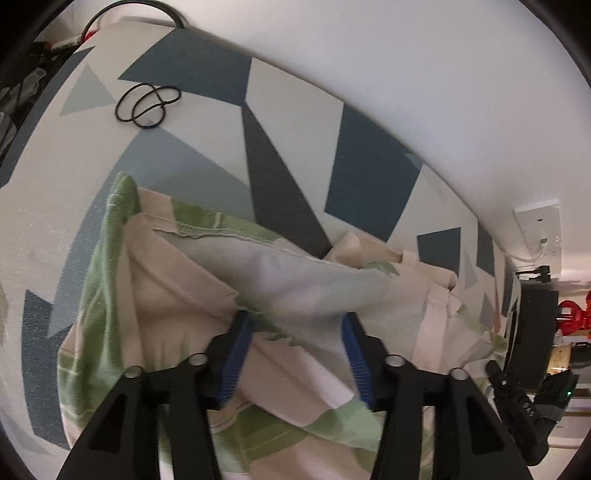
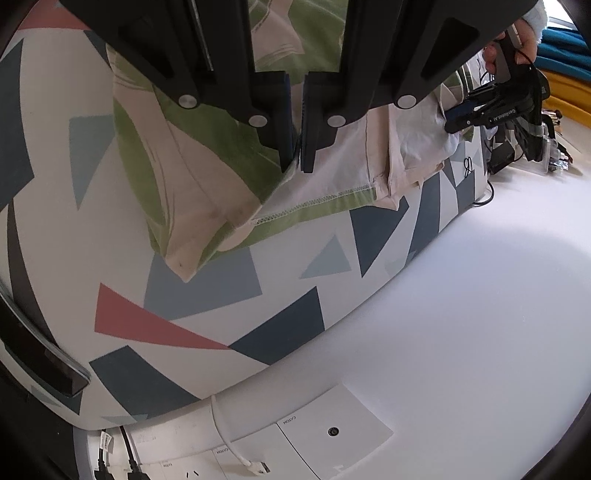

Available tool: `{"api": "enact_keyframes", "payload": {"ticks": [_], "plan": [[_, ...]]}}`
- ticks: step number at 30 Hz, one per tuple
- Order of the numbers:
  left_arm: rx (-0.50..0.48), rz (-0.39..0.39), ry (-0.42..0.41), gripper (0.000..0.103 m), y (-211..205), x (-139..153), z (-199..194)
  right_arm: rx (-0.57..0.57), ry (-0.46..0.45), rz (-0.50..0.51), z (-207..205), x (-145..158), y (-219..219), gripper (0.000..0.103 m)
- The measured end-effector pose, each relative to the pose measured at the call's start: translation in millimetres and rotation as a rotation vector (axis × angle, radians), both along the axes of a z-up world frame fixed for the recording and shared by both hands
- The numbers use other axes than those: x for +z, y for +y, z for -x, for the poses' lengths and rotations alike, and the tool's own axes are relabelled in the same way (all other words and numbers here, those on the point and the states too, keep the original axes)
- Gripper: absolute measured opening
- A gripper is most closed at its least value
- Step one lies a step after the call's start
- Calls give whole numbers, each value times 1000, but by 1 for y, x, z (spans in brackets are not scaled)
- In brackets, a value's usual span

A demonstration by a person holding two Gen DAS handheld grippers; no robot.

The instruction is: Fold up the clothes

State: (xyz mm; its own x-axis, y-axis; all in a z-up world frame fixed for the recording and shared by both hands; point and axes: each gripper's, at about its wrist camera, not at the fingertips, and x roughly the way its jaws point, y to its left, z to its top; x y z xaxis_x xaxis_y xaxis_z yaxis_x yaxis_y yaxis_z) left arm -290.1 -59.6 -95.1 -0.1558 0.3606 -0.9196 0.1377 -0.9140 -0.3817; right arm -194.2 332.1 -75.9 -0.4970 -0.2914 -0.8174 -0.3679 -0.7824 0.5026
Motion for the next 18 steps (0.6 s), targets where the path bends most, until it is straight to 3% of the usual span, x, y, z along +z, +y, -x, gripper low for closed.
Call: {"api": "enact_keyframes", "payload": {"ticks": [2, 3, 5, 10, 18], "plan": [[-7, 34, 7, 48, 3, 1, -3, 3, -3, -7, 1, -1, 0, 5], [-15, 63, 12, 41, 5, 2, -5, 3, -4, -10, 1, -1, 0, 5], [-37, 101, 4, 2, 7, 2, -10, -5, -1, -10, 3, -2, 1, 5], [4, 44, 11, 1, -9, 11, -22, -26, 28, -8, 0, 3, 8, 4], [36, -15, 161, 1, -21, 64, -22, -65, 86, 2, -1, 16, 16, 4]]}}
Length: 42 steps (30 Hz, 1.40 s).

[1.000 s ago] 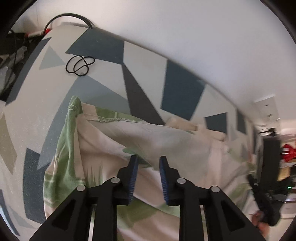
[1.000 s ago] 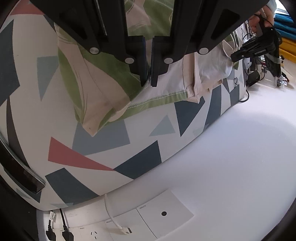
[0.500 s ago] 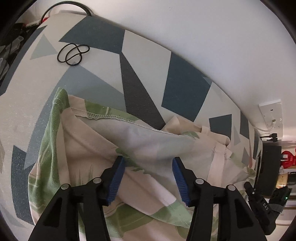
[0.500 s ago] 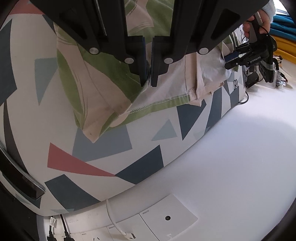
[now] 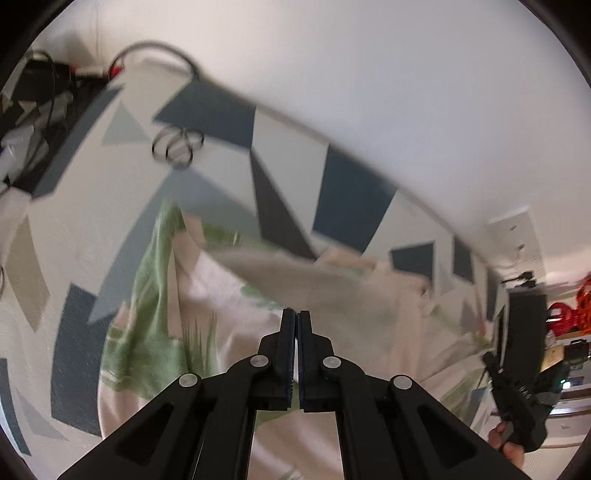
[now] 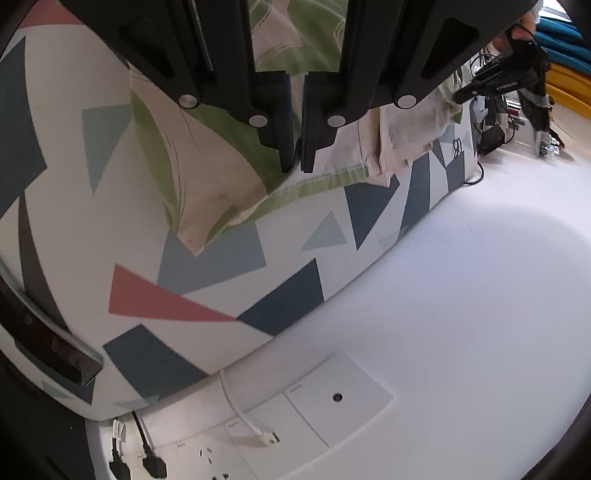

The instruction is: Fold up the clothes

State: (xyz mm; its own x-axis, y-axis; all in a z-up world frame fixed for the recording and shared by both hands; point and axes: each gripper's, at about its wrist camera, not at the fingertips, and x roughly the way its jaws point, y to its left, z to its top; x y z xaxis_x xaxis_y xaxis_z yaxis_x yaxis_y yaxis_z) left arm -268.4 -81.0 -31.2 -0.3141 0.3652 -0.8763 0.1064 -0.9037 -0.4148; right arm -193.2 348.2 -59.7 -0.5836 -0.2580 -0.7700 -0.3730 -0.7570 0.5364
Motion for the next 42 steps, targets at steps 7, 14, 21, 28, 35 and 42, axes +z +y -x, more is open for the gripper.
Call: {"api": "enact_keyframes", "payload": {"ticks": [7, 14, 21, 28, 35, 42], "plan": [[9, 2, 98, 0, 21, 16, 34, -58, 52, -15, 7, 19, 13, 3], [11, 39, 65, 0, 25, -3, 59, -58, 28, -70, 36, 14, 26, 3], [-105, 27, -65, 17, 24, -19, 53, 106, -71, -7, 49, 1, 16, 39], [-246, 180, -13, 31, 36, -20, 26, 295, -144, -275, 54, -8, -33, 46], [-241, 196, 68, 31, 35, -5, 14, 306, -181, -337, 53, -33, -46, 6], [-159, 215, 98, 42, 15, 1, 10, 268, -77, -349, 31, -9, -41, 3]]}}
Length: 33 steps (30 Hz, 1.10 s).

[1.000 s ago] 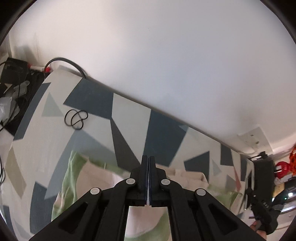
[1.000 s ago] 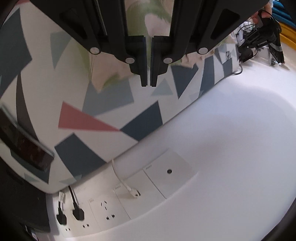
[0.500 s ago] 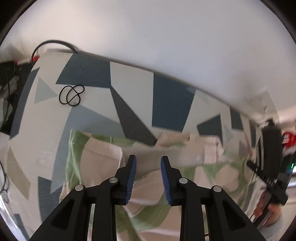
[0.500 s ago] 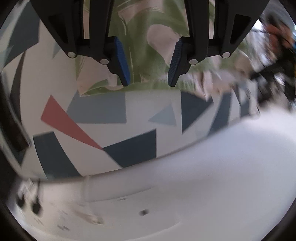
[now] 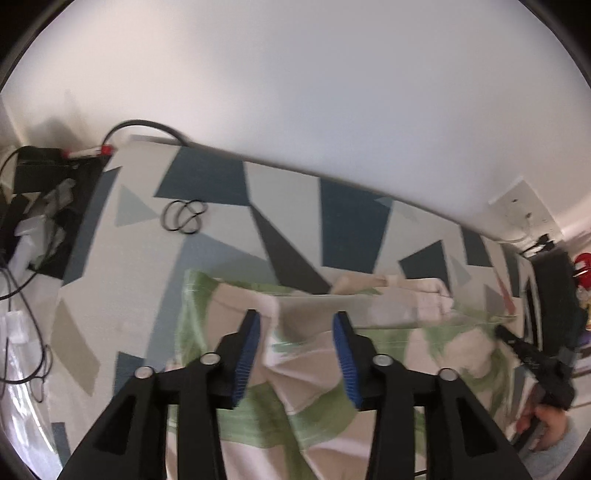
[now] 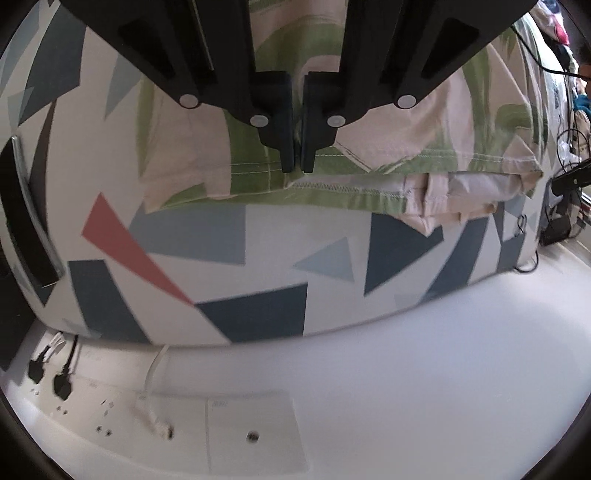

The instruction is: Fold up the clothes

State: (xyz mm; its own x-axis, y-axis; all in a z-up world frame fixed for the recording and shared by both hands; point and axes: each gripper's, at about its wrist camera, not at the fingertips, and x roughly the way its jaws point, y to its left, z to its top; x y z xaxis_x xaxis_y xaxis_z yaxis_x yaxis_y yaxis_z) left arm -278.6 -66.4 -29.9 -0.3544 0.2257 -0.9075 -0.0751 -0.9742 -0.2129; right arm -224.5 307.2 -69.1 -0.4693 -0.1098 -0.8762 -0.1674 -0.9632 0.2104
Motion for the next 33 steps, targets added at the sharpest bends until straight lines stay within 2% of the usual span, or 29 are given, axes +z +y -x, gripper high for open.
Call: {"api": "enact_keyframes", "payload": {"ticks": [2, 5, 7, 8, 9, 13, 18, 21, 26, 30, 33], "plan": [[-35, 23, -22, 42, 6, -13, -4, -11, 21, 11, -3, 5, 1, 3], [-73, 109, -14, 42, 18, -30, -9, -19, 34, 22, -6, 7, 3, 3], [-79, 103, -19, 41, 24, -43, -8, -26, 38, 25, -5, 9, 2, 3], [-65, 80, -20, 16, 23, -44, -8, -30, 39, 25, -4, 10, 1, 3], [-49, 56, -21, 1, 22, -44, -8, -35, 40, 25, -4, 10, 0, 3], [1, -21, 27, 1, 14, -30, -13, -56, 72, 18, -8, 19, 1, 3], [-11, -47, 117, 1, 16, 3, -12, -84, 140, 11, -16, 40, 6, 3], [-4, -51, 134, 1, 25, 5, 0, -102, 167, -13, -11, 49, 7, 2], [23, 11, 138, 1, 40, -17, 24, -127, 154, -33, 14, 42, 14, 2], [22, 72, 102, 1, 48, -43, 32, -116, 90, -46, 36, 17, 16, 2], [14, 117, 53, 6, 51, -61, 34, -89, 29, -72, 45, -8, 12, 3]]}}
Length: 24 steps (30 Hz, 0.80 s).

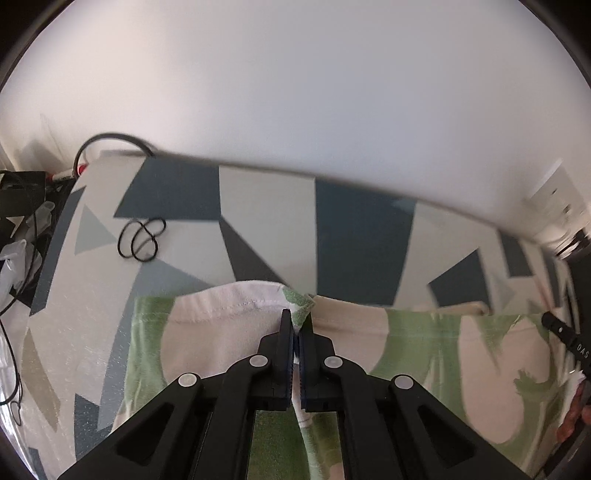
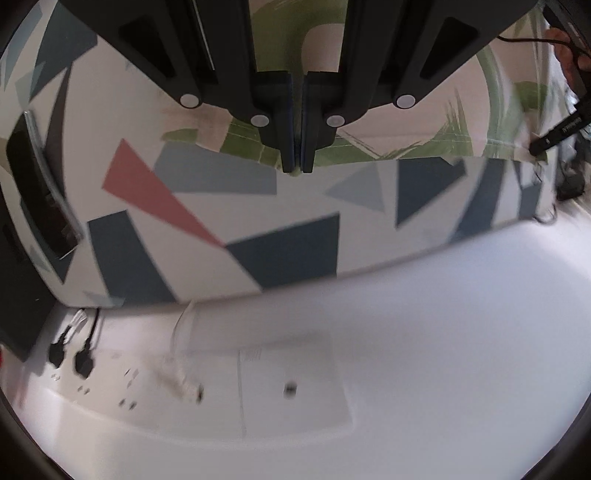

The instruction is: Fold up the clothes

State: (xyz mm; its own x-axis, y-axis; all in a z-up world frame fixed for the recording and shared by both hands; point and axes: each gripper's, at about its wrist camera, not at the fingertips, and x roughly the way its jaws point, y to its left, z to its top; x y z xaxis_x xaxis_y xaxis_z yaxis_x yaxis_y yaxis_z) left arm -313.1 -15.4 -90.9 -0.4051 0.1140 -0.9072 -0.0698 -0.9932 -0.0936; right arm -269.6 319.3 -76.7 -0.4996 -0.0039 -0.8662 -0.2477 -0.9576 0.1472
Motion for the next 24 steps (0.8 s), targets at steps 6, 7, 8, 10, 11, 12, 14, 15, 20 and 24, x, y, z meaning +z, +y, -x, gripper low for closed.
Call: {"api": "enact_keyframes", "payload": {"ticks": [6, 7, 8, 10, 11, 12, 14, 15, 20, 24], "plan": [[-32, 2, -29, 23, -13, 17, 6, -42, -39, 64, -3, -18, 14, 30], [-31, -22, -7, 23, -21, 29, 5, -67, -28, 86, -7, -14, 19, 35], [-25, -41, 13, 23, -30, 42, 5, -94, 1, 118, -13, -7, 27, 41], [-21, -98, 48, 23, -52, 71, 0, -134, 60, 179, -30, 10, 43, 43], [-29, -130, 59, 23, -64, 83, -7, -145, 76, 197, -39, 18, 49, 43], [-37, -162, 69, 23, -76, 95, -13, -157, 92, 215, -48, 25, 55, 44], [-49, -205, 67, 31, -98, 106, -32, -168, 123, 239, -74, 40, 68, 45], [-54, -227, 65, 35, -109, 111, -42, -169, 132, 239, -91, 46, 73, 45], [-34, -211, -32, 37, -146, 77, -110, -176, 108, 210, -167, 56, 66, 46], [44, -261, -165, 37, -170, 28, -165, -286, 86, 279, -229, 43, 54, 48]]}}
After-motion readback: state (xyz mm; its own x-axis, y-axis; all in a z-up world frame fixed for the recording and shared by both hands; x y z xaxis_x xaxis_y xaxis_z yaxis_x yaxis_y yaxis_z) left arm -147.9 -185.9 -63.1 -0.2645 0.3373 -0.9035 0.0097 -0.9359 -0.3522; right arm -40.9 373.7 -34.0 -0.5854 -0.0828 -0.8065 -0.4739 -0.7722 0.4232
